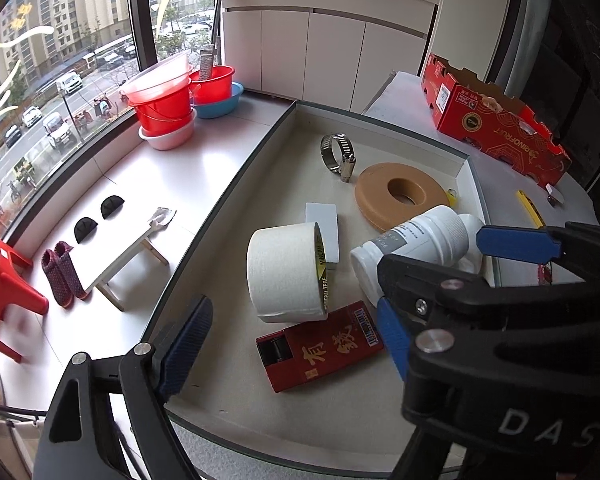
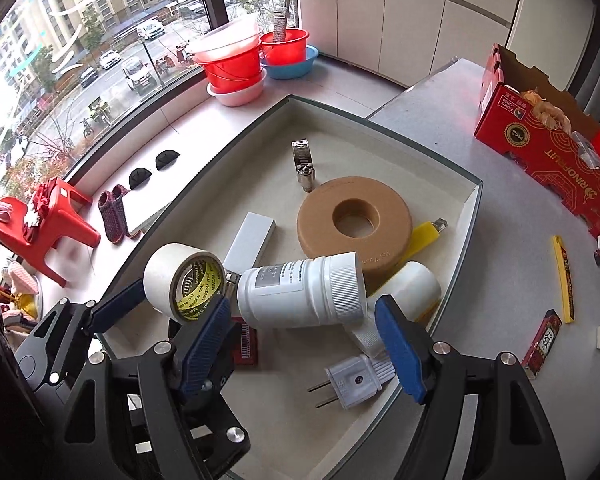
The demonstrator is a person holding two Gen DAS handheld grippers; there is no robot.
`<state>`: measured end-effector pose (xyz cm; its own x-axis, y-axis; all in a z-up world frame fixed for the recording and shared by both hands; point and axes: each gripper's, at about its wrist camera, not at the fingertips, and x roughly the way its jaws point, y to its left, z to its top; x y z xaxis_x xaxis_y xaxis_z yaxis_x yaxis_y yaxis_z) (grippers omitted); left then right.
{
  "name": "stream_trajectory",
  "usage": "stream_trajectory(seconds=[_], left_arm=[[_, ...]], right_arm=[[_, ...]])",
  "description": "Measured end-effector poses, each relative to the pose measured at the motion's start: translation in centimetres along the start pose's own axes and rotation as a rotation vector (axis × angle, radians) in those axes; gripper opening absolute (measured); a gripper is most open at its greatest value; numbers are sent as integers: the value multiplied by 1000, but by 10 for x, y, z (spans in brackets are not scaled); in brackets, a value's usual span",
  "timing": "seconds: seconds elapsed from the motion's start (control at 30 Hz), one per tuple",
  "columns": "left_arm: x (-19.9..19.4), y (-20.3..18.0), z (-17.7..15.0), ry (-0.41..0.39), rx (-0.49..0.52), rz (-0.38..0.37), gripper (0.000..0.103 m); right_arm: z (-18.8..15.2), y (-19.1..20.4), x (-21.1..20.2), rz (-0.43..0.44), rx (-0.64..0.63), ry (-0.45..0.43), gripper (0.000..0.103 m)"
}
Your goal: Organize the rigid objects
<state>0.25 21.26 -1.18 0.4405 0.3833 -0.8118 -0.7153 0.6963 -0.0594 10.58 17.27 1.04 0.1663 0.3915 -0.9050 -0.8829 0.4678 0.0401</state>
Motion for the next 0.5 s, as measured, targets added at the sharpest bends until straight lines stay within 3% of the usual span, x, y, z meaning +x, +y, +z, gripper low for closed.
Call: stream_trajectory(seconds=[0.03, 0.1, 0.5], left_arm=[[-2, 1, -1, -3, -4, 4, 91], [-4, 0, -1, -3, 3, 17, 103], [-23, -4, -15, 10, 5, -10, 103]], right_arm=[[-2, 0, -2, -16, 1, -6, 102], [-4, -2, -7, -16, 0, -15, 102], [-22, -4, -35, 2, 11, -48, 102]])
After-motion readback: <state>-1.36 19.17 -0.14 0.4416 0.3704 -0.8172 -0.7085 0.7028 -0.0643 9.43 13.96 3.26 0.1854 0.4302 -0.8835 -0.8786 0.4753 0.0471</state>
